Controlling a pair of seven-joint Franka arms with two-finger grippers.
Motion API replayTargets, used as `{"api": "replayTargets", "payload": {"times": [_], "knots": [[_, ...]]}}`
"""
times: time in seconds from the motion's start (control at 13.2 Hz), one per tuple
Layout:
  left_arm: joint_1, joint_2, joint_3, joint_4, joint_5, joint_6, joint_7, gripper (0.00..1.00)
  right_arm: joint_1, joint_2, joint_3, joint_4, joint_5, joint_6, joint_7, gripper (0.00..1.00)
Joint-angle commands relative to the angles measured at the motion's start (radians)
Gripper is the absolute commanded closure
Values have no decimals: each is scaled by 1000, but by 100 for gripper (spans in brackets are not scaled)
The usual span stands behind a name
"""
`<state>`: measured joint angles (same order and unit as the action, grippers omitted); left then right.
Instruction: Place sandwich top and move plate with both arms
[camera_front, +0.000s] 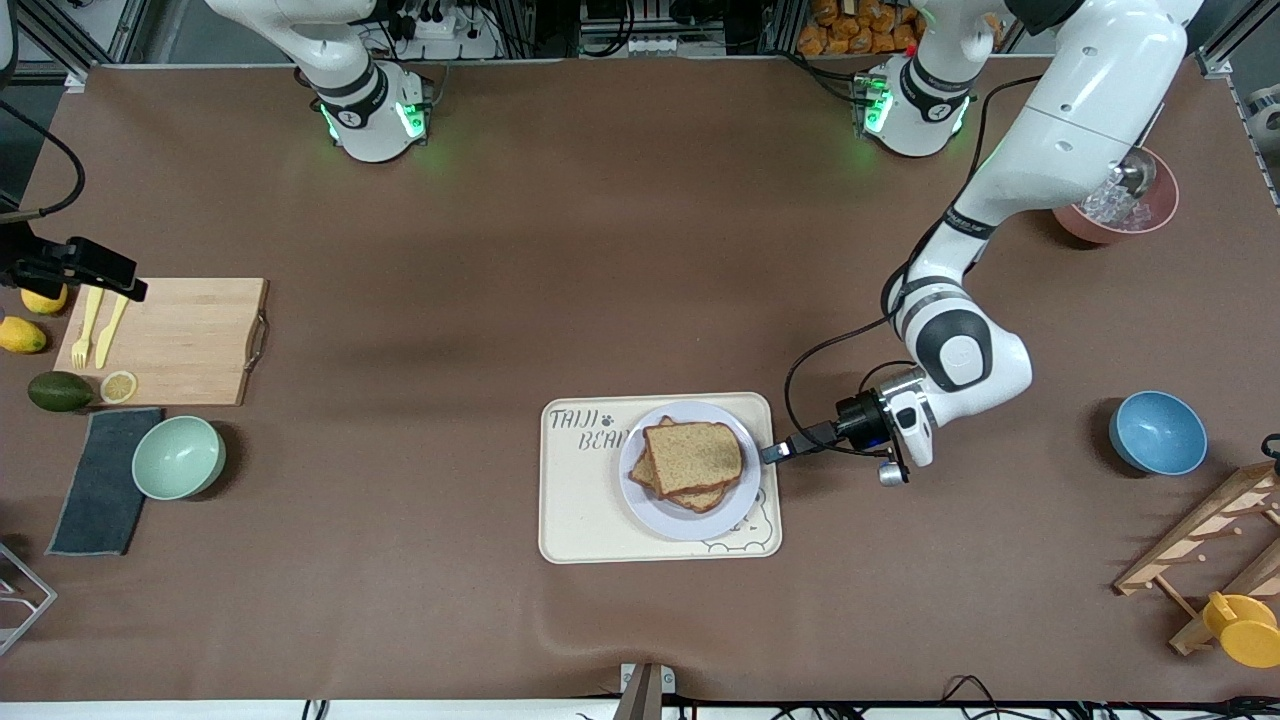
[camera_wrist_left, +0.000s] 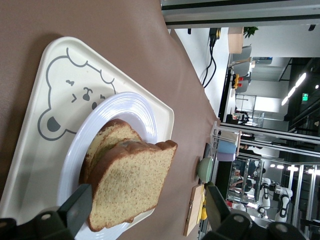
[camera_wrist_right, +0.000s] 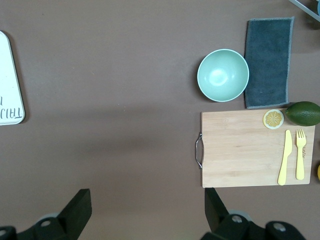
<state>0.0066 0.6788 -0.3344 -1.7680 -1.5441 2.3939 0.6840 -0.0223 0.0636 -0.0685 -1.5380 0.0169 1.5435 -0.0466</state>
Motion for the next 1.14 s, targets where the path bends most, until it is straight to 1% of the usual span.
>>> {"api": "replayTargets", "payload": {"times": [0.0, 0.08, 0.15, 0.3, 0.53, 0.68, 0.83, 1.06], "knots": [[3, -48, 5, -7, 154, 13, -124, 0, 2, 9, -2, 27, 11, -3, 16, 0], [6, -68, 8, -8, 229, 13, -153, 0, 2, 9, -2, 27, 11, -3, 16, 0], [12, -85, 26, -8, 273, 13, -194, 0, 2, 10, -2, 27, 11, -3, 16, 0], [16, -122, 29, -10, 391, 11, -265, 0, 4, 12, -2, 27, 12, -3, 16, 0], [35, -169, 29, -8, 649, 8, -385, 0, 4, 13, -2, 27, 11, -3, 16, 0], [62, -198, 29, -8, 763, -1, -411, 0, 2, 13, -2, 27, 11, -5, 14, 0], [67, -222, 31, -4, 884, -36, -435, 0, 4, 13, -2, 29, 11, -5, 16, 0], [87, -237, 34, 71, 1040, -138, -521, 0, 2, 13, -2, 39, 11, -5, 16, 0]]}}
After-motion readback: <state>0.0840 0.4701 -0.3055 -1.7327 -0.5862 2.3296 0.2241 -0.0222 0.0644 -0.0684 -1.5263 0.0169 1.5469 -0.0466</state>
